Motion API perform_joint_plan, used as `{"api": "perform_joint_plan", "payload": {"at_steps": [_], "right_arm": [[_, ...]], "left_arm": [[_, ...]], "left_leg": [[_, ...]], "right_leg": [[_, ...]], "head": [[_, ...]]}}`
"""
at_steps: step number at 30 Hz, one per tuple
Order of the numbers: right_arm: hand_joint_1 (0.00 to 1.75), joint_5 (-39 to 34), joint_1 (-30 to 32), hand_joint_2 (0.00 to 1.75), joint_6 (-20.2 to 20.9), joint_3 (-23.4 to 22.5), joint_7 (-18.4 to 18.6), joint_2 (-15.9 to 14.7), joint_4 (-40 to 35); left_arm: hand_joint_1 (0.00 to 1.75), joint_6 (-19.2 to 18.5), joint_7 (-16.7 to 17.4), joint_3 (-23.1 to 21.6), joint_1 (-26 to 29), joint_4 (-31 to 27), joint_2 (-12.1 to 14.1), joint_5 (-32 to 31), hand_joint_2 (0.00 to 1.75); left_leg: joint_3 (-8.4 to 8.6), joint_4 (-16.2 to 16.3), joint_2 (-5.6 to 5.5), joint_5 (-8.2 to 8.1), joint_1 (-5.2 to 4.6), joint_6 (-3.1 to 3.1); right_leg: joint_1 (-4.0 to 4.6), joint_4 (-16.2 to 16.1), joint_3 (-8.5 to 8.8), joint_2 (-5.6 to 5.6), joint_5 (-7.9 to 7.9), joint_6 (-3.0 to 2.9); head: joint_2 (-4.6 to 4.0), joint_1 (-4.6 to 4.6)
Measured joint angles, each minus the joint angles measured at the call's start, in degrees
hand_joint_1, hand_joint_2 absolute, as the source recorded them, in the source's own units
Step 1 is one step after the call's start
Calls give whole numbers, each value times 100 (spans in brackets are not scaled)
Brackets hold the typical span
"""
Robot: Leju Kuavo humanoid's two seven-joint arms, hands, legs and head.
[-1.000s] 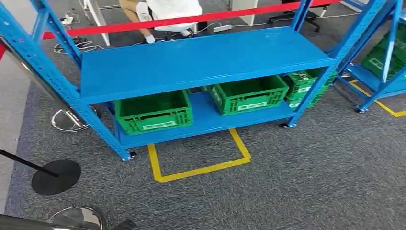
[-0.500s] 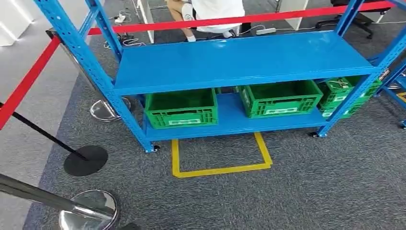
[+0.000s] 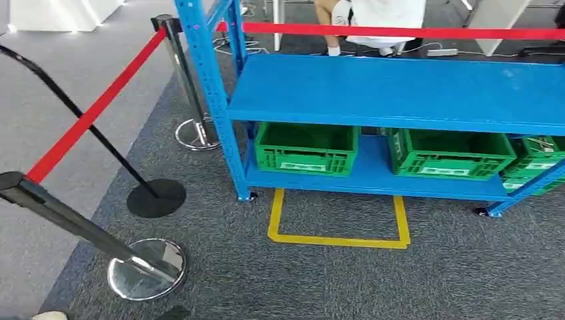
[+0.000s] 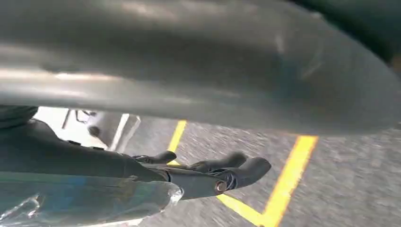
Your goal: Take the parts from the cabinet and place them on the table.
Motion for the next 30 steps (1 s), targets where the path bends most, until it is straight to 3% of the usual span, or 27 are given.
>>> {"api": "perform_joint_plan", "payload": {"at_steps": [2,3,4,5,6,7,8,11,12,13,14,16,17,18,19,21,22,23,24,25,26,30], "right_arm": [[0,-13,24,0,0,-2,-23,0,0],[0,-20,16,0,0,-7,-170,0,0],[0,-33,12,0,-4,-9,-265,0,0],[0,-39,13,0,-9,-11,-299,0,0],[0,-52,17,0,-11,-11,-297,-2,0],[0,-59,24,0,-20,-13,-291,0,0],[0,-72,30,0,-17,-15,-286,4,-2],[0,-90,34,0,-26,-18,-283,11,-2],[0,-98,34,0,-26,-20,-218,13,-2],[0,-101,31,0,-26,-22,-129,13,-2],[0,-101,37,0,-26,-24,-87,15,-2],[0,-114,75,0,-26,-31,-90,13,-2],[0,-122,96,0,-26,-37,-90,13,-2],[0,-140,101,0,-24,-42,-90,13,-2],[0,-195,98,0,35,-46,-90,13,-2],[0,-291,82,0,175,-101,-90,13,-2],[0,-295,78,175,219,-120,-90,13,-2],[0,-295,74,175,242,-135,-90,15,-2],[0,-295,76,175,253,-142,-90,15,-2],[0,-295,76,175,264,-146,-90,13,0],[0,-297,76,175,269,-151,-90,13,0],[0,-310,64,175,282,-177,-90,13,0]], "left_arm": [[0,-2,0,-2,-14,0,-4,-2,175],[0,-4,0,0,-6,0,-4,-2,175],[0,-9,0,0,2,0,-4,-2,175],[0,-15,0,0,4,0,-4,-7,175],[0,-22,0,0,2,0,-7,-9,175],[0,-24,0,0,-1,0,-5,-11,175],[0,-24,0,0,-12,0,7,-11,175],[0,-33,4,0,25,0,7,-33,175],[0,-35,9,0,41,0,9,-46,175],[0,-35,11,-2,42,0,0,-46,175],[0,-39,11,-2,28,0,-4,-52,175],[0,-37,11,-2,-24,0,-7,-63,175],[0,-33,11,-2,-37,0,-7,-66,0],[0,-33,11,-2,-32,0,-7,-68,0],[0,-15,11,-2,-8,0,-7,-85,175],[0,42,11,-2,16,0,-2,-131,175],[0,74,13,-2,13,0,-2,-147,175],[0,100,22,-2,1,0,-2,-188,175],[0,109,35,-2,-28,0,-2,-192,175],[0,114,35,-2,-31,0,-4,-201,175],[0,120,35,-2,-34,0,-11,-219,175],[0,162,35,-4,-36,0,4,-286,175]], "left_leg": [[-13,1,-161,1,0,11],[-7,2,-235,2,0,9],[-3,6,-311,7,4,1],[3,9,-395,10,12,-8],[8,20,-493,14,27,-28],[-3,41,-568,7,35,-72],[-52,86,-640,8,10,-122],[-129,33,-805,93,60,-249],[-153,36,-879,116,63,-287],[-171,99,-568,56,42,-299],[-291,335,-263,-118,21,-322],[-709,1187,-100,-547,28,-356],[-919,1625,-81,-709,35,-364],[-1016,1824,-80,-727,38,-366],[-950,1742,-79,-607,38,-360],[-514,965,-76,-160,37,-320],[-217,456,-55,31,28,-286],[-45,151,3,11,0,-252],[-1,45,-3,-33,-3,-227],[-5,18,-10,4,14,-258],[2,21,-8,-23,13,-288],[8,22,-8,-25,1,-231]], "right_leg": [[-2,834,-415,51,-310,28],[-3,932,-481,56,-276,31],[-8,769,-418,59,-109,33],[-23,394,-249,68,141,35],[-47,-183,23,156,446,42],[-90,-654,241,414,607,62],[-123,-805,300,701,490,68],[-71,-777,304,541,510,-80],[-94,-808,311,450,554,-145],[-95,-829,325,365,572,-176],[-84,-842,331,290,575,-211],[-56,-842,327,92,566,-237],[-47,-842,325,13,557,-250],[-43,-841,325,-59,554,-254],[-40,-841,327,-91,550,-250],[-39,-842,344,-133,546,-241],[-39,-842,357,-145,540,-231],[-10,-836,351,-150,525,-202],[12,-812,325,-149,512,-170],[32,-804,295,-156,496,-185],[26,-821,284,-148,488,-294],[18,-919,333,-148,547,-187]], "head": [[2,4],[0,0],[0,4],[0,-2],[0,2],[0,4],[0,24],[0,-5],[2,-4],[0,-12],[0,-77],[0,-79],[0,-76],[0,-77],[0,-74],[0,-76],[0,-76],[0,-79],[2,-72],[0,-56],[2,-61],[2,-55]]}}
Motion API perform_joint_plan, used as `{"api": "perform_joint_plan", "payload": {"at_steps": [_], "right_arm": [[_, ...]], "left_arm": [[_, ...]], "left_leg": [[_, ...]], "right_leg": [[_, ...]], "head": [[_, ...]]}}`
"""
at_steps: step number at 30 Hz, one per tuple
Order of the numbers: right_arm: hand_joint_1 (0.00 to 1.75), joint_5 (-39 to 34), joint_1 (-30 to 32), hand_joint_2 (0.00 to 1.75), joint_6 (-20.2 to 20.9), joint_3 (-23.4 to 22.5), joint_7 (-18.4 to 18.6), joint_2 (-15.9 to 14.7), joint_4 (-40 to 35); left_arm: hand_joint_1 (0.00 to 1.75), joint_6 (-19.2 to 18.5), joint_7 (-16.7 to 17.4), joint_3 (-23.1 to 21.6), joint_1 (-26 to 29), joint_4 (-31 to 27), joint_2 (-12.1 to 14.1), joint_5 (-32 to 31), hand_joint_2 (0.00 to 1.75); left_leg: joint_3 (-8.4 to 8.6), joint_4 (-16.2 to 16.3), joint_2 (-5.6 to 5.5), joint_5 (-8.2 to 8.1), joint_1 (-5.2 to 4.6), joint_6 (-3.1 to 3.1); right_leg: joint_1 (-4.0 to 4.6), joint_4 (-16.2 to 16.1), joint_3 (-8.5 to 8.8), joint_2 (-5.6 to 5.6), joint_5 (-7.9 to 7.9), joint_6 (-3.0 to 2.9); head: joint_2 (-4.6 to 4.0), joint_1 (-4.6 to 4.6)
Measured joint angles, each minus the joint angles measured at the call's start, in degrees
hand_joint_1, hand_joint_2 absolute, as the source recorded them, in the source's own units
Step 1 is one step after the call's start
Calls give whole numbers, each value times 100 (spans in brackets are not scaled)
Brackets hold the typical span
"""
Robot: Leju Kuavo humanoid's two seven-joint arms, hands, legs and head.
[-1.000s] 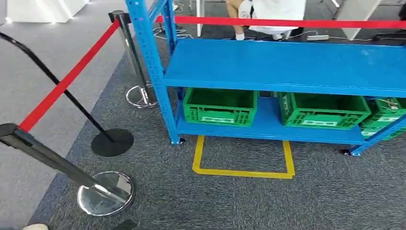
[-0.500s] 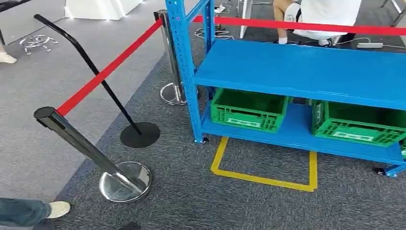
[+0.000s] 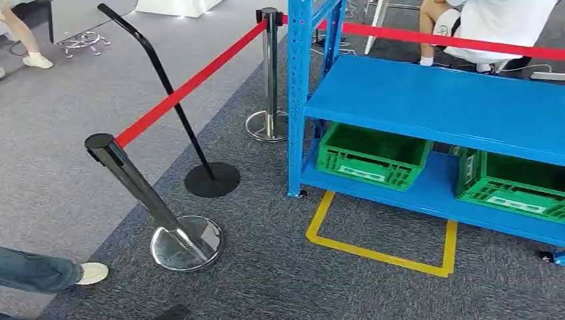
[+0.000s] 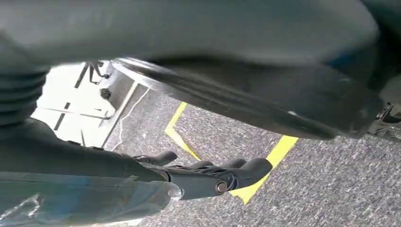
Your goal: Take the parts from the cabinet and place them on the table.
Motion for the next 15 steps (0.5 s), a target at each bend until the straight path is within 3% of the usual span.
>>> {"api": "perform_joint_plan", "payload": {"at_steps": [6,11,15], "right_arm": [[0,-9,-32,175,-11,-22,-219,-9,2],[0,-41,-56,175,-35,-50,-480,-33,9],[0,15,-27,175,-35,-183,-920,-35,7]], "left_arm": [[0,2,0,0,-5,0,-2,-13,175],[0,11,0,-2,-5,0,0,-28,175],[0,9,-13,-20,-1,-2,0,-7,175]], "left_leg": [[0,8,1,-3,-3,41],[2,8,1,1,-2,48],[4,7,1,5,3,51]], "right_leg": [[-4,-38,14,11,28,74],[-1,-38,12,11,30,77],[6,-37,10,10,30,77]], "head": [[0,0],[-2,0],[-2,-2]]}}
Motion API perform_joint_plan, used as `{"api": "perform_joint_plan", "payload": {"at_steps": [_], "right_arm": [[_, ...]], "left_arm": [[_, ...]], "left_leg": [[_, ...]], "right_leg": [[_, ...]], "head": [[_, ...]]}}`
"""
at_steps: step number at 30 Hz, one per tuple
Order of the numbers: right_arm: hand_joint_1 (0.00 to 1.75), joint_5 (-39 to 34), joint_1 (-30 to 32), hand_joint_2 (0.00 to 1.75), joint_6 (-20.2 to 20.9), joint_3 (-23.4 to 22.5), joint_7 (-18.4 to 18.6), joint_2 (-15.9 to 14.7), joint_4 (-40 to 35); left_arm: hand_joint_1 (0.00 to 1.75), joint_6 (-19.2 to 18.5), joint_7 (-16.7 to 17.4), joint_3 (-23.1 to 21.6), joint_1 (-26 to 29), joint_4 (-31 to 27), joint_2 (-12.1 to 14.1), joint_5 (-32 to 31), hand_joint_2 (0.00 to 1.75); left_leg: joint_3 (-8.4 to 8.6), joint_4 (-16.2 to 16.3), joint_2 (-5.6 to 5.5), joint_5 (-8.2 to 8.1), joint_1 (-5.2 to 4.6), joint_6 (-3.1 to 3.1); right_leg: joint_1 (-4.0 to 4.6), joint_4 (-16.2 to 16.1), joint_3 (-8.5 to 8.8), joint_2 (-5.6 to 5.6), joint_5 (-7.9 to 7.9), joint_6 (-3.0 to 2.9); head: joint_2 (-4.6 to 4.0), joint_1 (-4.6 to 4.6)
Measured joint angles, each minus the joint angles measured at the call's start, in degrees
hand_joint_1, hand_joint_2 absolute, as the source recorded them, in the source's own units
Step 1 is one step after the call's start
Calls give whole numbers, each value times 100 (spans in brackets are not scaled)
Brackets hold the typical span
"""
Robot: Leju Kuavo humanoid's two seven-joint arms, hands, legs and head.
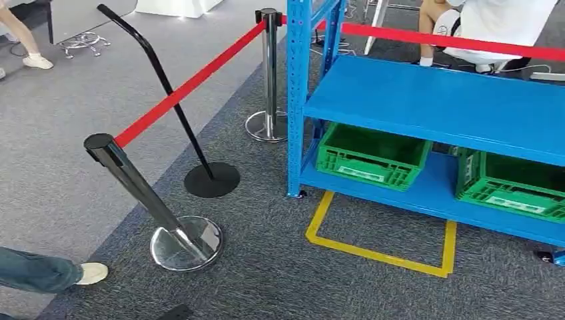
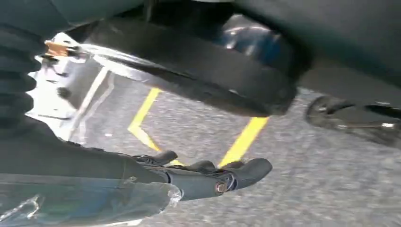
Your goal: Take the parts from the cabinet and place them on the table.
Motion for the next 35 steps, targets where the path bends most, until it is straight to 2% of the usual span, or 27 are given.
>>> {"api": "perform_joint_plan", "payload": {"at_steps": [1,3,4,35], "right_arm": [[0,77,16,0,18,-115,-66,0,0],[0,311,80,0,90,-366,-110,0,-9],[0,416,121,0,125,-473,-110,0,-13],[0,4283,979,0,1408,-4915,-99,-101,-807]], "left_arm": [[0,-18,-7,-11,7,0,0,62,175],[0,-66,-9,-46,16,-2,0,228,175],[0,-92,-18,-61,26,-4,2,309,0],[0,-999,-251,-936,424,-586,199,3240,0]], "left_leg": [[0,0,0,1,4,-1],[0,0,0,1,8,-1],[-1,-1,0,1,8,-2],[-1,-1,0,0,12,-2]], "right_leg": [[4,0,0,1,0,0],[7,1,2,-1,-2,-1],[8,1,3,-2,-6,-1],[8,2,2,-1,-7,-1]], "head": [[2,0],[2,0],[0,2],[0,2]]}}
